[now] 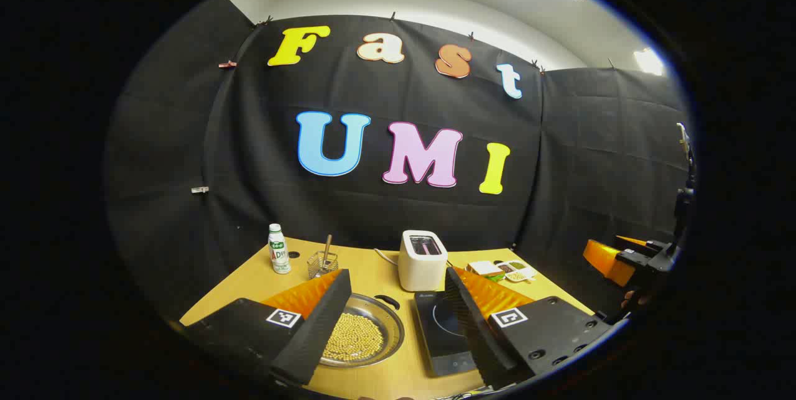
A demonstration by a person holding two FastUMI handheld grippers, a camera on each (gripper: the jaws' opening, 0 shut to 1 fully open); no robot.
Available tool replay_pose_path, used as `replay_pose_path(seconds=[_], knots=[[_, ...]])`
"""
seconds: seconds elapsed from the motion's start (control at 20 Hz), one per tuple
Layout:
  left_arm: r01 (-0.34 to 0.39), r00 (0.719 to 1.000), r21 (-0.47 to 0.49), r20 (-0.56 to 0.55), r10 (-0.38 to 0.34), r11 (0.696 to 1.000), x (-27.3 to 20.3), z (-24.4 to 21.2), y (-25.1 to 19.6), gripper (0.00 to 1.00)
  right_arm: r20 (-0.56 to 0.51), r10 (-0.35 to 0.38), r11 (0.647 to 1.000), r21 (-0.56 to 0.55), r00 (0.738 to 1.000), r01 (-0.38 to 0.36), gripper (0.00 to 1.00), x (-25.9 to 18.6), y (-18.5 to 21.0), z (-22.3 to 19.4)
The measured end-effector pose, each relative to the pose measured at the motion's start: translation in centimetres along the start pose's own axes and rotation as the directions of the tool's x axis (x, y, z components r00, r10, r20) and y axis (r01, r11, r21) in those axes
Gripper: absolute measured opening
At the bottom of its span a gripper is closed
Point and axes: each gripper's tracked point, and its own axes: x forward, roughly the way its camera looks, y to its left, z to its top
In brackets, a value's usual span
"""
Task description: First push the handle of the pot to place it horizontally, then grasp the pot with both hands and set it on the induction cooktop.
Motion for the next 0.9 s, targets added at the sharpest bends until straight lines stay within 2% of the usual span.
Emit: replay_pose_path(seconds=[0.9], knots=[[-0.029,0.999,0.021,0.013,0.029,0.999,-2.4,-0.5,1.3,0.95,0.005,0.012,0.999,0.038,1.0,-0.012,0.98,-2.0,0.7,0.0]])
